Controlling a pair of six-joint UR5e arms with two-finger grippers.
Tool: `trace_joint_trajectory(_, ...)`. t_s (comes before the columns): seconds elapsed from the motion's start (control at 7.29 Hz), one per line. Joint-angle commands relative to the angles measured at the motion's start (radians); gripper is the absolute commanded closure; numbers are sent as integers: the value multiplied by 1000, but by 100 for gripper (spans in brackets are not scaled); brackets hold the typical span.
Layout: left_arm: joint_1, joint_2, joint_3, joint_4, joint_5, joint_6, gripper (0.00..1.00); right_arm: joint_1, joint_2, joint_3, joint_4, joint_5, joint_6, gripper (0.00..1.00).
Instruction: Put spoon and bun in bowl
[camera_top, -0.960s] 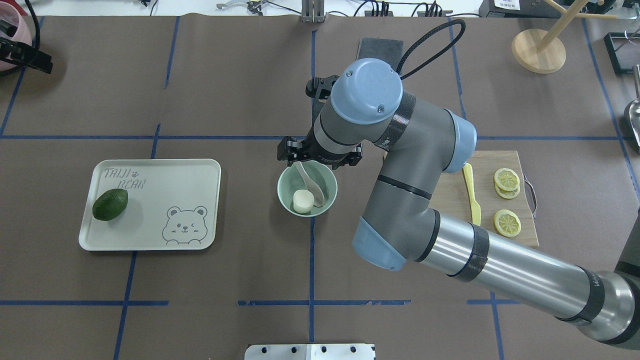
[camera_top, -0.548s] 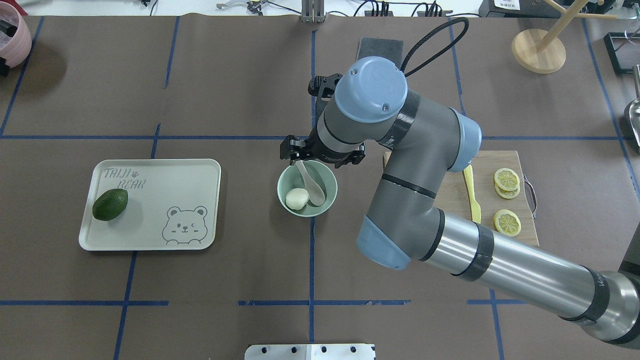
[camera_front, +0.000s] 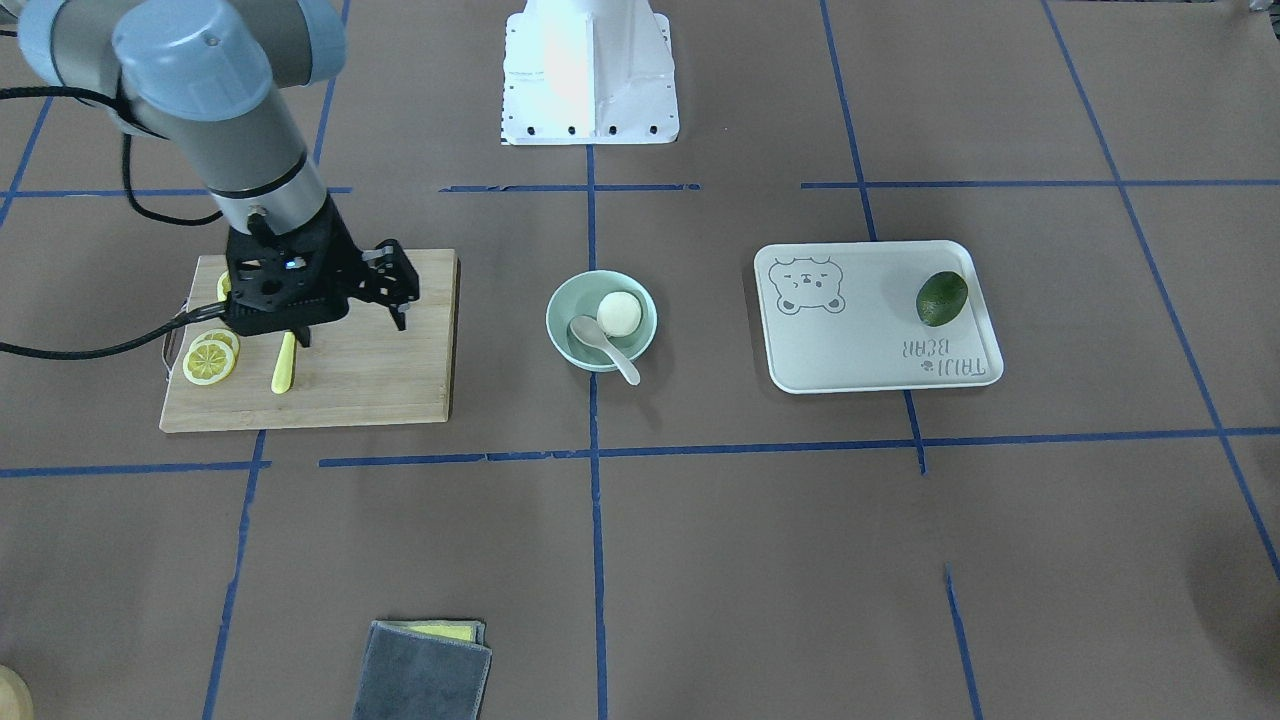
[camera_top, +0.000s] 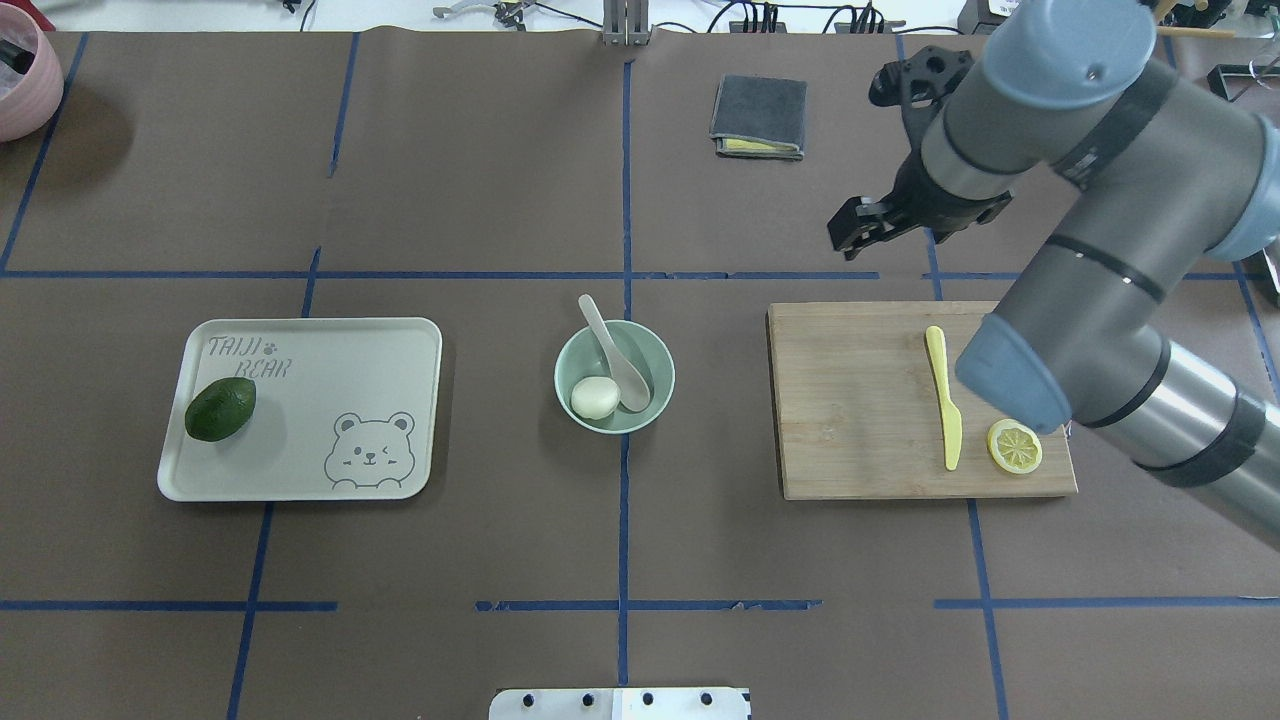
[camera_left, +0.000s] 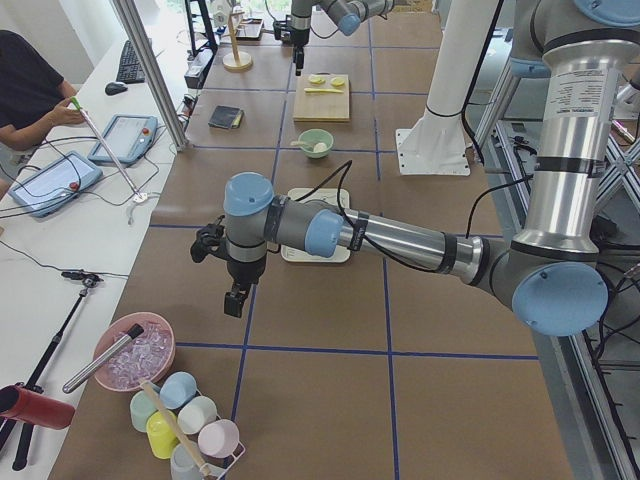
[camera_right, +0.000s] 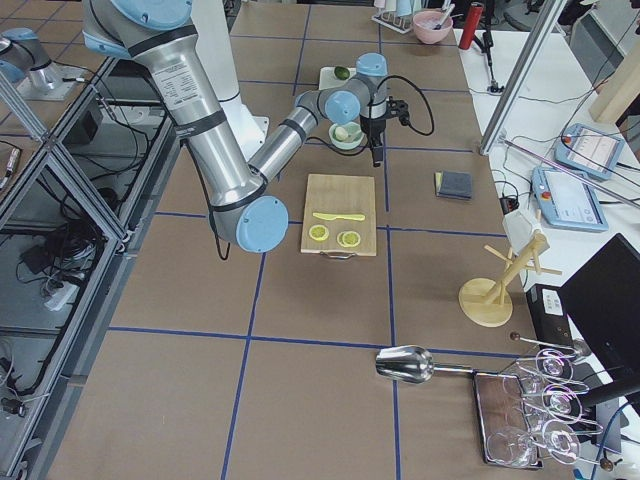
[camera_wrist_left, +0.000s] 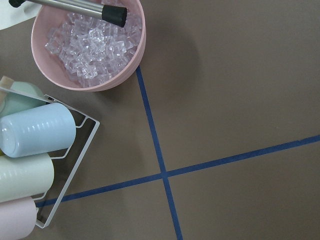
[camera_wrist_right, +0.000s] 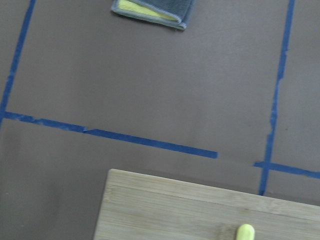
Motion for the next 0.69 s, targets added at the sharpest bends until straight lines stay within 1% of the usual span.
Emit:
trace_joint_trajectory(0.0, -47, 66, 36, 17, -98, 48, 0, 212, -109, -4, -44, 150, -215, 0)
trace_joint_trajectory(0.14, -47, 93, 31, 23, -106, 48, 0, 299, -171, -13, -44, 203, -356, 0)
trace_joint_trajectory(0.27, -47, 95, 31, 23, -108, 47, 0, 403, -230, -53, -44, 281, -474, 0)
trace_joint_trajectory(0.41, -46, 86, 30, 23, -108, 45, 0, 488, -264, -102, -44, 356, -590, 0)
trace_joint_trajectory(0.55, -47, 82, 28, 22, -108, 44, 0, 534, -324, -124, -42, 355, -731, 0)
